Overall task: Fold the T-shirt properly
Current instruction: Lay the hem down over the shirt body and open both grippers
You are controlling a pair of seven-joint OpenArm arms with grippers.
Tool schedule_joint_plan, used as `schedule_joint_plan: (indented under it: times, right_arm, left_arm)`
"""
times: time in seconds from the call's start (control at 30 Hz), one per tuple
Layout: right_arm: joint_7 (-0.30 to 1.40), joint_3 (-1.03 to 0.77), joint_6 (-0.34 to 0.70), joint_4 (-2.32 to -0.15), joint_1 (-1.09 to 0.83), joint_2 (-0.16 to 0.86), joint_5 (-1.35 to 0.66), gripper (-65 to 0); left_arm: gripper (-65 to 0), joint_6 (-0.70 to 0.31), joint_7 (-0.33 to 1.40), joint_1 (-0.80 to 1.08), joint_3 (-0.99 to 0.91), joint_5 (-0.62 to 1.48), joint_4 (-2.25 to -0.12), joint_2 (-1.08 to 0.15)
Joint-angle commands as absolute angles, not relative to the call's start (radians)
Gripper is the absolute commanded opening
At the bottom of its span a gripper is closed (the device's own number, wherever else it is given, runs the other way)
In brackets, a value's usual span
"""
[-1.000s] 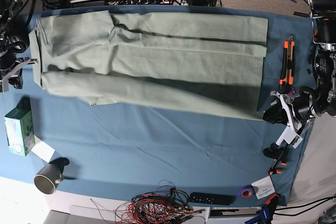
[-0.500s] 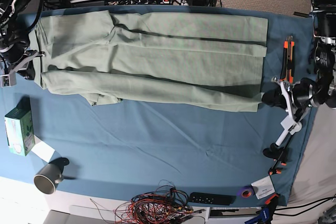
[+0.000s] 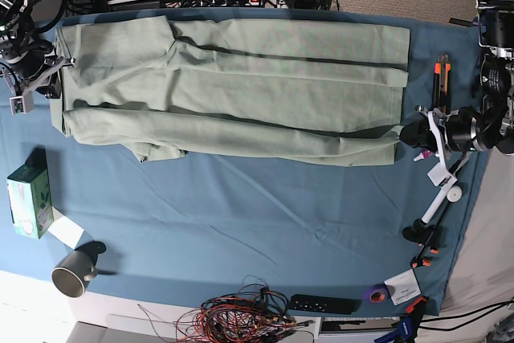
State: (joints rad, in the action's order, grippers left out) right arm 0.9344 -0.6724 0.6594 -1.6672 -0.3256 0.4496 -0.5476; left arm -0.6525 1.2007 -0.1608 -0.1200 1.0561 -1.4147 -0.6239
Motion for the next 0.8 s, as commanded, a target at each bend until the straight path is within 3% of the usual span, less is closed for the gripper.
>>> schedule_joint_plan:
  times: [0.0, 0.67, 0.77]
  right_arm:
    - [0.909, -0.683, 0.661, -1.683, -0.321, 0.477, -0.549, -65.0]
    - [0.846, -0.683, 0.653, -1.683, -0.321, 0.48, -0.378, -65.0]
    - [0.83, -0.683, 0.603, -1.683, -0.321, 0.48, -0.341, -65.0]
  left_arm:
    - [-65.0, -0.656, 1.195, -0.18, -0.13, 1.073, -1.43, -0.646]
    - [-65.0, -0.648, 1.196, -0.18, -0.13, 1.0, -1.43, -0.654]
    - [-65.0, -0.648, 1.196, -0.18, -0.13, 0.994, -1.43, -0.662]
